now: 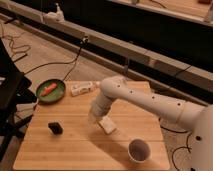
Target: Knock the eraser over
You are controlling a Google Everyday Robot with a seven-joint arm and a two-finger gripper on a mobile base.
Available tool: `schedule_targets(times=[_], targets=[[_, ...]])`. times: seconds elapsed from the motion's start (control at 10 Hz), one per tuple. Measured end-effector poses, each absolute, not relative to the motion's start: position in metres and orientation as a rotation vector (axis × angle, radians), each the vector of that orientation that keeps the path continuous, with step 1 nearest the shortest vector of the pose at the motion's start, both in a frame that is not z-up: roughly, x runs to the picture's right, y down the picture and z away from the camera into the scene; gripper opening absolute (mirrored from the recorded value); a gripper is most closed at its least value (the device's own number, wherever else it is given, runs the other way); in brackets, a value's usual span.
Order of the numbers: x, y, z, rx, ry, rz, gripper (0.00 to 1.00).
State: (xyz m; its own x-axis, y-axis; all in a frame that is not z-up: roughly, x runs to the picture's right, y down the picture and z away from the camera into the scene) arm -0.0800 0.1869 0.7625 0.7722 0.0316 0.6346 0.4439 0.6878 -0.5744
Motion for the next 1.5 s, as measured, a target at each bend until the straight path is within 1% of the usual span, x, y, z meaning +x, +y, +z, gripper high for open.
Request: schedule_targets(times=[0.1, 0.3, 0.5, 0.6, 1.0, 1.2, 1.5], targets=[[-0.091, 0.198, 0.761, -0.821, -0.689, -0.276, 0.0], [-0.13, 0.225, 0.748, -0.896, -0.814, -0.33, 0.0], [-0.164, 0.241, 0.737, -0.938, -0.916, -0.378, 0.0], [-0.18, 0.244, 0.739, -0.945, -0.956, -0.396, 0.0], [-0.222, 0.242, 0.758, -0.956, -1.027, -0.399, 0.0], [-0.239, 0.232, 0.763, -0.938, -1.047, -0.4, 0.0], [-0.268, 0.203, 0.765, -0.857, -1.082, -0.399, 0.0]])
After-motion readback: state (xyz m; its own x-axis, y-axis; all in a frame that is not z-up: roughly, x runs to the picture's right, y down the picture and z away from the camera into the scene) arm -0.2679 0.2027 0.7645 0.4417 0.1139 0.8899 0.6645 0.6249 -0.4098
